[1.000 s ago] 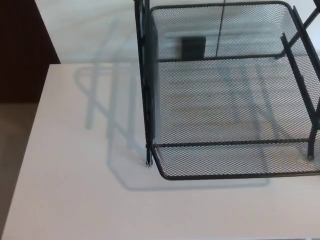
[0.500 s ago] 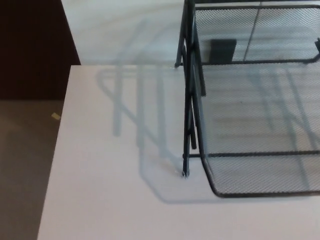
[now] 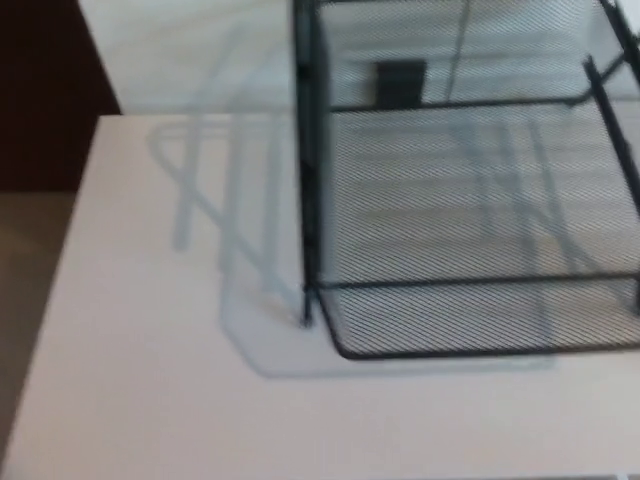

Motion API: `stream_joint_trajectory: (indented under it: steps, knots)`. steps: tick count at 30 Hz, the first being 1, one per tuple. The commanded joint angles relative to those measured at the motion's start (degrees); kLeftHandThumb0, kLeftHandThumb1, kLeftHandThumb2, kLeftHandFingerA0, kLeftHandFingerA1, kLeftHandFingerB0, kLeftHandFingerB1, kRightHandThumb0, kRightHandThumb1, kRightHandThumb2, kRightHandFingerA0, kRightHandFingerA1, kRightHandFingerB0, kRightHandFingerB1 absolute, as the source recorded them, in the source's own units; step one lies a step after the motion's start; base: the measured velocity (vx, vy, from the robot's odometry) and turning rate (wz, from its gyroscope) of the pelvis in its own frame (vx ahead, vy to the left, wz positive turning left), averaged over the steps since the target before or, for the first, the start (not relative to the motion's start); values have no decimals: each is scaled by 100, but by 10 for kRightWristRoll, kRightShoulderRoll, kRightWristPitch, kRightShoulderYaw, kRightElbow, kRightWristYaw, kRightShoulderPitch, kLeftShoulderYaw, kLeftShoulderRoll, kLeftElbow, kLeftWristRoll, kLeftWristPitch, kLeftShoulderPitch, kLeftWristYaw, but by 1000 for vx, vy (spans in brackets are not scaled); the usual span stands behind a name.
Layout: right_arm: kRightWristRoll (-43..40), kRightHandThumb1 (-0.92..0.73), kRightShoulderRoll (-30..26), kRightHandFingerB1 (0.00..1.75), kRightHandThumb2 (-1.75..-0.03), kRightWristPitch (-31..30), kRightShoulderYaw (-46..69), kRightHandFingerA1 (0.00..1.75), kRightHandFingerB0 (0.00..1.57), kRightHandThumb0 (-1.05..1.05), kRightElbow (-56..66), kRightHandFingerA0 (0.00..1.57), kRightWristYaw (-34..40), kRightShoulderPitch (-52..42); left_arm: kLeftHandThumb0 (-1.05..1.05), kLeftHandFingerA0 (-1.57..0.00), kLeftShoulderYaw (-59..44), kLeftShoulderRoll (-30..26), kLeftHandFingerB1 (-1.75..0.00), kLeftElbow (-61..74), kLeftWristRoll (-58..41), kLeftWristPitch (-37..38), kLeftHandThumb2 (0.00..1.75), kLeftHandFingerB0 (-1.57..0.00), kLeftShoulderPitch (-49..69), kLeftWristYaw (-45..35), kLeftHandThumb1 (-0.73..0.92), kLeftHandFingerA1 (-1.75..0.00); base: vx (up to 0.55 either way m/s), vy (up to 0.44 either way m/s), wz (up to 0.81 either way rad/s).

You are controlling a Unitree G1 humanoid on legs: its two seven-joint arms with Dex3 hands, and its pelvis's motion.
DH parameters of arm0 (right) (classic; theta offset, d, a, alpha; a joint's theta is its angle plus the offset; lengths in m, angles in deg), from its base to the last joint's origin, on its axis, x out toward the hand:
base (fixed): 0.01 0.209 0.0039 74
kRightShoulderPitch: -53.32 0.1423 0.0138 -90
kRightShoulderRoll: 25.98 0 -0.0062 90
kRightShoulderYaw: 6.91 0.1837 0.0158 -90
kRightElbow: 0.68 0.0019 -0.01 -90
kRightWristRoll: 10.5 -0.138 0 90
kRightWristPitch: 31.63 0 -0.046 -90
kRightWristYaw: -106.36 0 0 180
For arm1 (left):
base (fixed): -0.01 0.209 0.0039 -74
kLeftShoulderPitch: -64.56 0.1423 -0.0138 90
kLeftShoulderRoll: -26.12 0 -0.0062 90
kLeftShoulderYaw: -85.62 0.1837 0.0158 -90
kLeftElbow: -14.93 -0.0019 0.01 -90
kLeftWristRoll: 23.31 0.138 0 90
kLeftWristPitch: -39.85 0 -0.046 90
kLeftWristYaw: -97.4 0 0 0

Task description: The robot walks towards a desk on which a file tray is kept in the middle and a toilet paper roll is kept on its right. The robot uses its right hand to hook on finger in the gap of the roll and grabs it, lifts it and places it on the tray.

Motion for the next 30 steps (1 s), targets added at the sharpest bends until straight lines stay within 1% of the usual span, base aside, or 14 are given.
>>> stream_joint_trajectory:
  steps: [1,4,6,7,10,11,12,14,15,17,18,19,29,30]
  knots:
    - [16,-52,-17,47,-96,33,-11,51,0,-24,-10,4,22,4,-37,0,-7,-7,-50,-5,-7,10,111,0,1,8,51,-50,-182,-389,28]
    - [15,-52,-16,47,-96,33,-17,51,0,-24,-14,4,24,15,-78,-10,-7,-9,-37,1,-5,8,106,-5,-3,7,77,-47,-222,-496,-8]
    - [16,-52,-15,47,-96,33,-20,51,0,-24,-16,4,25,19,-36,0,-4,-12,-50,-2,-1,3,112,0,-7,13,53,-50,-105,-226,5]
    - [15,-52,-15,47,-96,34,-20,51,0,-24,-18,4,26,19,-84,-15,-10,-7,-31,-12,-6,12,73,-9,-13,20,92,-47,-84,-126,4]
    - [15,-52,-15,47,-96,36,-21,51,0,-24,-21,4,26,21,-82,-12,-1,-8,-39,-13,4,21,111,-4,-11,19,76,-53,-58,-67,10]
    - [15,-52,-15,47,-96,36,-21,51,0,-24,-22,4,26,21,-85,-15,-8,-8,-30,-14,-5,17,72,-8,-11,15,92,-47,0,0,0]
    - [15,-52,-15,47,-96,37,-20,51,0,-24,-23,4,26,22,-37,0,-15,-7,-50,-12,-12,14,110,0,-8,11,50,-50,-78,5,7]
    - [16,-52,-15,47,-96,38,-20,51,0,-24,-24,4,26,20,-37,0,-17,-8,-50,-10,-13,13,110,0,-5,9,50,-50,-113,76,3]
    - [16,-52,-15,47,-96,38,-20,51,0,-24,-25,4,26,20,-81,-19,-11,-10,-26,-8,-5,13,72,-11,-2,11,92,-37,-120,110,-2]
    - [16,-52,-14,47,-96,39,-20,51,0,-24,-26,4,26,20,-80,-12,-18,-10,-38,-4,-11,2,106,-5,-2,11,74,-45,-71,167,-2]
    - [16,-52,-14,47,-96,40,-20,51,0,-24,-27,4,26,20,-79,-20,-18,-10,-26,-3,-10,3,70,-13,-2,12,92,-33,-62,201,-1]
    - [16,-52,-14,47,-96,40,-19,51,0,-24,-27,4,26,18,-36,0,-18,-9,-49,-2,-10,5,110,0,0,9,51,-49,21,307,40]
    - [19,-52,-15,47,-96,40,-22,51,0,-24,-29,4,26,23,-78,-21,-24,-7,-27,-1,-11,9,70,-13,6,12,92,-34,-23,66,1]
    - [20,-52,-15,47,-96,40,-23,51,0,-24,-29,4,26,24,-36,0,-25,-7,-49,0,-12,10,110,0,9,9,51,-49,0,0,0]
